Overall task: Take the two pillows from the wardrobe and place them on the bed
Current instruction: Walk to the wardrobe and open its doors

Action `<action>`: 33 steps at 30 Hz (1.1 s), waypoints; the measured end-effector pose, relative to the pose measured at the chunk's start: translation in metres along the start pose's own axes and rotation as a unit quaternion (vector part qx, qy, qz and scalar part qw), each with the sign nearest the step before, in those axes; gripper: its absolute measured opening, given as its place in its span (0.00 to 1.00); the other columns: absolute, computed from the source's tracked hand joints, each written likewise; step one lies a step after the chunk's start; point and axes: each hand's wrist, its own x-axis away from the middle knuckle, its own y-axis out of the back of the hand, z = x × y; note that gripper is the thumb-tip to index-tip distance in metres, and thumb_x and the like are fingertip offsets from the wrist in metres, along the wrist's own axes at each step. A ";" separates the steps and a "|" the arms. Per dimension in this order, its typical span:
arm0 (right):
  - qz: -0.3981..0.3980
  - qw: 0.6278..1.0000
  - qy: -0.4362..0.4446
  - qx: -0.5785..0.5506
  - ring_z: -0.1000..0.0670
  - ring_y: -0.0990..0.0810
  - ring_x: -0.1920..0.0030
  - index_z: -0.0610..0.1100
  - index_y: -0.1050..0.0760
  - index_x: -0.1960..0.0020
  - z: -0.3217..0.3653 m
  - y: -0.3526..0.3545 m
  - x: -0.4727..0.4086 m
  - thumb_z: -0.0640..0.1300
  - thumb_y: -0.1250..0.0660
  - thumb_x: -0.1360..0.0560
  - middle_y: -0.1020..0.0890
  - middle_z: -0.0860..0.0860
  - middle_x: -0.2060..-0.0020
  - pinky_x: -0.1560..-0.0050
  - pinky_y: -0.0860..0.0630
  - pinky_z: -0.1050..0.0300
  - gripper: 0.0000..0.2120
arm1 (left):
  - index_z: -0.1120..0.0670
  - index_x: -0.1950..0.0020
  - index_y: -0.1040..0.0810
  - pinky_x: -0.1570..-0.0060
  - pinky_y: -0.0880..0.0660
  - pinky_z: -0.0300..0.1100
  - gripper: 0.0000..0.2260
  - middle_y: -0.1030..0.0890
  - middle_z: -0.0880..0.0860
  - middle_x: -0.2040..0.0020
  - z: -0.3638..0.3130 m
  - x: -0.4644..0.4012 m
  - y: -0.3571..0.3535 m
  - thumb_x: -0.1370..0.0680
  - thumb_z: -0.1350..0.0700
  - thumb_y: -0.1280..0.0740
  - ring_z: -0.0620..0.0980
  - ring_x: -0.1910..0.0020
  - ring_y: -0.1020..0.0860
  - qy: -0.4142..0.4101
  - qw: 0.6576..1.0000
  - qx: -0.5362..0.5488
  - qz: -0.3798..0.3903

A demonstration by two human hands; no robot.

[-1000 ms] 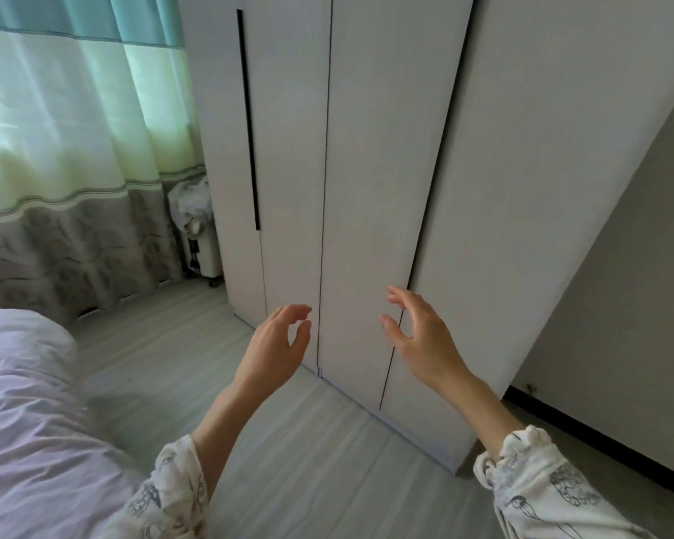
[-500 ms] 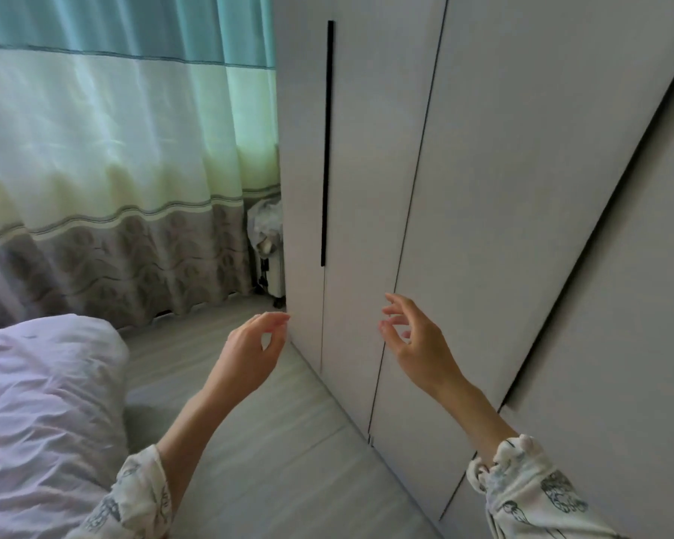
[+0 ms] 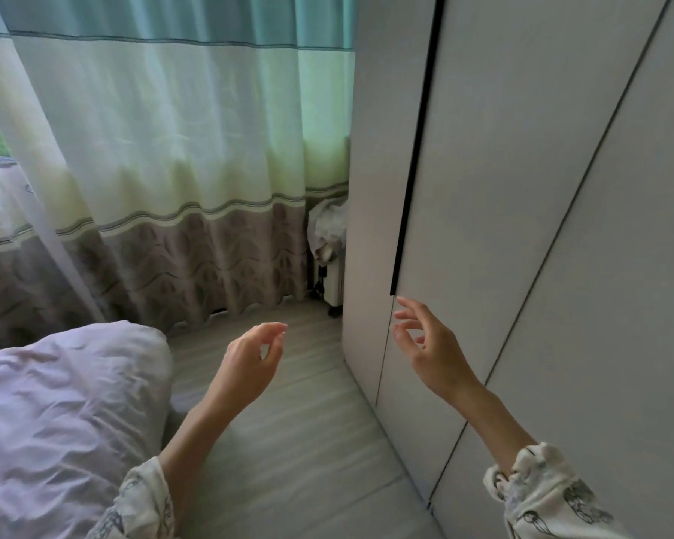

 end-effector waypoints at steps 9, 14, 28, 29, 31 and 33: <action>-0.102 0.994 -0.027 -0.008 0.55 0.23 0.46 0.49 0.31 0.34 -0.028 -0.041 -0.175 0.44 0.36 0.23 0.22 0.53 0.47 0.47 0.29 0.60 0.18 | 0.54 0.44 0.20 0.50 0.26 0.42 0.09 0.18 0.51 0.53 0.060 -0.196 -0.015 0.23 0.57 0.36 0.48 0.54 0.21 -0.007 0.999 0.030 0.043; -0.120 0.992 -0.049 0.007 0.55 0.24 0.45 0.49 0.32 0.34 -0.047 -0.049 -0.237 0.44 0.37 0.23 0.22 0.53 0.46 0.46 0.30 0.61 0.18 | 0.54 0.44 0.21 0.51 0.29 0.36 0.10 0.19 0.49 0.52 0.072 -0.275 -0.041 0.23 0.58 0.37 0.45 0.53 0.22 -0.017 0.995 0.057 0.080; -0.285 0.859 0.052 0.422 0.37 0.31 0.32 0.37 0.25 0.39 -0.107 -0.008 -0.384 0.40 0.33 0.27 0.24 0.39 0.37 0.31 0.45 0.33 0.17 | 0.51 0.35 0.28 0.45 0.28 0.41 0.14 0.23 0.49 0.41 0.061 -0.448 -0.160 0.21 0.55 0.40 0.44 0.49 0.25 -0.162 0.958 0.075 0.224; -0.299 0.833 0.056 0.462 0.38 0.31 0.32 0.38 0.25 0.39 -0.108 -0.004 -0.392 0.42 0.33 0.27 0.24 0.40 0.36 0.32 0.46 0.30 0.18 | 0.51 0.34 0.28 0.45 0.28 0.42 0.15 0.23 0.50 0.41 0.051 -0.459 -0.168 0.21 0.55 0.40 0.45 0.49 0.25 -0.179 0.951 0.077 0.239; -0.307 0.789 0.047 0.531 0.39 0.33 0.30 0.40 0.26 0.36 -0.111 0.002 -0.406 0.44 0.33 0.27 0.27 0.41 0.33 0.33 0.49 0.27 0.20 | 0.52 0.33 0.30 0.42 0.28 0.44 0.16 0.23 0.51 0.39 0.031 -0.483 -0.182 0.21 0.56 0.41 0.46 0.45 0.25 -0.206 0.939 0.103 0.255; -0.305 0.759 0.011 0.575 0.39 0.37 0.28 0.43 0.29 0.33 -0.115 0.007 -0.415 0.46 0.31 0.29 0.31 0.41 0.30 0.34 0.52 0.27 0.25 | 0.51 0.31 0.32 0.39 0.28 0.45 0.17 0.24 0.49 0.38 0.011 -0.503 -0.195 0.21 0.58 0.41 0.45 0.42 0.26 -0.219 0.927 0.151 0.266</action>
